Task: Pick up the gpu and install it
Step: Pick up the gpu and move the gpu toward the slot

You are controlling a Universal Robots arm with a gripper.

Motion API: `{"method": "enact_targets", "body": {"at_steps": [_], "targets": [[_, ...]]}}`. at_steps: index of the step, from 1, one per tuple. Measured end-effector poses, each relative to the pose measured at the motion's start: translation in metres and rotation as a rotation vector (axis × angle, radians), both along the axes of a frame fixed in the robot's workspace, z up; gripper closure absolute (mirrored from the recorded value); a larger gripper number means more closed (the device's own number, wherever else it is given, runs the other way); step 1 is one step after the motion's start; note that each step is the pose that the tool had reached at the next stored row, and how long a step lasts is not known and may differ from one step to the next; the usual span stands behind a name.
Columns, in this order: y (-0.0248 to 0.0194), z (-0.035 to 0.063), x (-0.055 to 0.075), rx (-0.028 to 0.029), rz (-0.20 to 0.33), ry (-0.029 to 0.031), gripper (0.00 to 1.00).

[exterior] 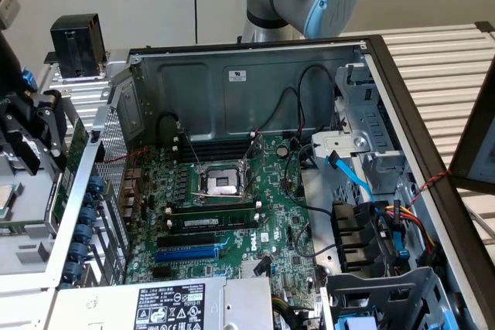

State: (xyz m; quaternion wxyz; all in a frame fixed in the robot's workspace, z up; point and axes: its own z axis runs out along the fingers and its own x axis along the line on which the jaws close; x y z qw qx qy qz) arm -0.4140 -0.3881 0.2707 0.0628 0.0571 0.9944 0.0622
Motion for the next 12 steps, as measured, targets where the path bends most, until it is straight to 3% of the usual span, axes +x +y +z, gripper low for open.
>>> {"method": "enact_targets", "body": {"at_steps": [1,3,7,12], "targets": [[0.0000,-0.0019,0.000,0.0003,-0.004,0.0000,0.49],[0.0001,-0.0050,0.001,0.0025,-0.015,-0.0003,0.49],[0.0001,-0.0088,0.001,0.0204,-0.049,-0.0003,0.49],[0.0000,-0.0151,0.000,0.0289,-0.046,-0.0025,0.49]]}}
